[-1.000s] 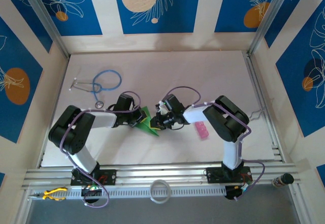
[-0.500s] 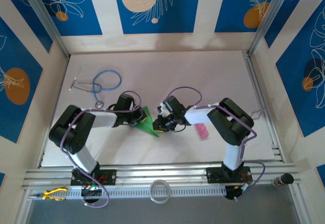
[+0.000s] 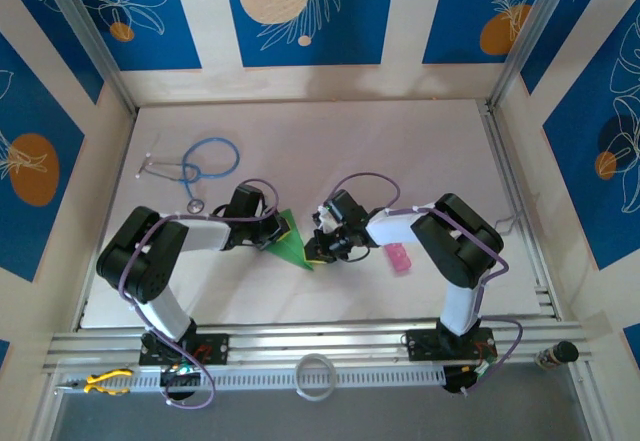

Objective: Fold a paper plane with a square sheet of paper (pick it up from the middle)
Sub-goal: Fourth fold the wing at the center of the table.

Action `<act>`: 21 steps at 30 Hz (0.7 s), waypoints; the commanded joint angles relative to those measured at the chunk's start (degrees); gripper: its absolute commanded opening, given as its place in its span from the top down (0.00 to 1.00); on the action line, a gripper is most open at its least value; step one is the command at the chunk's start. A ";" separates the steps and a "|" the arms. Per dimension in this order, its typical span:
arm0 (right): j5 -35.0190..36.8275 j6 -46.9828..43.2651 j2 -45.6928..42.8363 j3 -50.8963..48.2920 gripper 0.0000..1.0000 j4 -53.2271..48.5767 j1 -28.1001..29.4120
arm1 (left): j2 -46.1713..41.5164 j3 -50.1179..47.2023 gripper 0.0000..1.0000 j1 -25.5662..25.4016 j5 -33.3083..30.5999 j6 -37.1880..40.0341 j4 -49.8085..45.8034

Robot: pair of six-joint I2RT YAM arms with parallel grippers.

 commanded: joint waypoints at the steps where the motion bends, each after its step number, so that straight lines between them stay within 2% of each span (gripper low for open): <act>1: -1.84 -2.22 -1.56 -0.90 0.86 -6.77 0.08 | 1.93 -0.29 0.95 -0.40 -1.65 1.12 -4.76; 10: -3.76 -3.67 -0.23 -1.17 0.89 -8.40 -0.16 | 2.13 -0.38 0.95 -0.34 -1.62 1.03 -4.58; 21: -3.39 -5.60 -0.70 -1.88 0.88 -10.97 -0.32 | 2.19 -0.38 0.95 -0.42 -1.68 1.01 -4.70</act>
